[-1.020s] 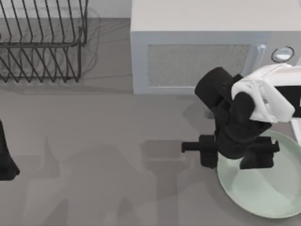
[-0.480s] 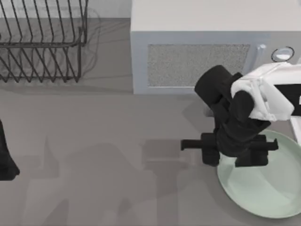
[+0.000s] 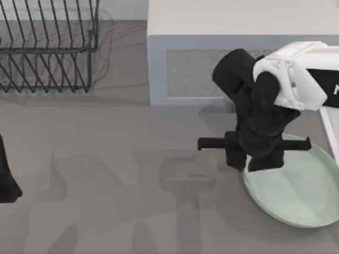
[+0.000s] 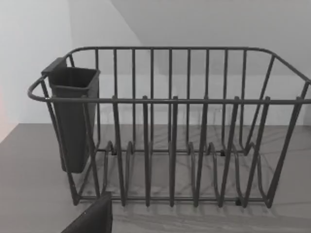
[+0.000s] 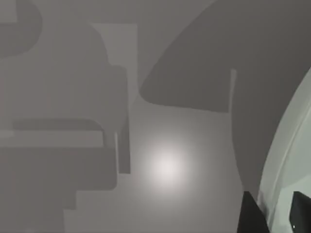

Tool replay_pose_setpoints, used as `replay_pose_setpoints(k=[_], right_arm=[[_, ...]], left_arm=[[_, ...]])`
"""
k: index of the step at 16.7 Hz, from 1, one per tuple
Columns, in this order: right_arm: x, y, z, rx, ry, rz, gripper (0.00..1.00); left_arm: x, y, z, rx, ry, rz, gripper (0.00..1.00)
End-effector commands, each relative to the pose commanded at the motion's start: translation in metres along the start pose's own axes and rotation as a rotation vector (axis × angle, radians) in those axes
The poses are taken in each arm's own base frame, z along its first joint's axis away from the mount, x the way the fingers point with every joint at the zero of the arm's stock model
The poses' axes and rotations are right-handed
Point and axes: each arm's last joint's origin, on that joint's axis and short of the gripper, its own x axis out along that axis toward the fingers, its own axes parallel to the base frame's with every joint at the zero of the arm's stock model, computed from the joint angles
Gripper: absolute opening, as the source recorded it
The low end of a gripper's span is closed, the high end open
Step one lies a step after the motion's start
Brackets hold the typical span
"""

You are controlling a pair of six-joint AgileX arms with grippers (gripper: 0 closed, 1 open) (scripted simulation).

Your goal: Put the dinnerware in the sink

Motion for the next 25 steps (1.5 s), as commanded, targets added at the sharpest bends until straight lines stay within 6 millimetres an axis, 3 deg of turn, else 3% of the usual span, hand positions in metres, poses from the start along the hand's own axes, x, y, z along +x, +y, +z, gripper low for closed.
replay_pose_setpoints(k=[2,5,8,11,14,19,22,25], right_arm=[[-0.031,0.008,0.011,0.0,0.004,-0.002,0.0],[-0.096,0.015,0.021,0.0,0.011,-0.008,0.0],[-0.159,0.01,0.018,0.0,0.006,-0.004,0.0],[-0.202,0.0,0.009,0.0,-0.006,0.004,0.0],[-0.218,-0.006,0.003,0.0,-0.014,0.01,0.0],[-0.217,-0.004,0.003,-0.003,-0.013,0.009,0.0],[-0.226,-0.017,0.018,0.002,-0.064,0.03,0.0],[-0.243,-0.043,0.047,0.003,-0.173,0.062,0.0]], left_arm=[[0.0,0.0,0.0,0.0,0.0,0.0,1.0],[0.0,0.0,0.0,0.0,0.0,0.0,1.0],[0.0,0.0,0.0,0.0,0.0,0.0,1.0],[0.0,0.0,0.0,0.0,0.0,0.0,1.0],[0.0,0.0,0.0,0.0,0.0,0.0,1.0],[0.0,0.0,0.0,0.0,0.0,0.0,1.0],[0.0,0.0,0.0,0.0,0.0,0.0,1.0],[0.0,0.0,0.0,0.0,0.0,0.0,1.0]])
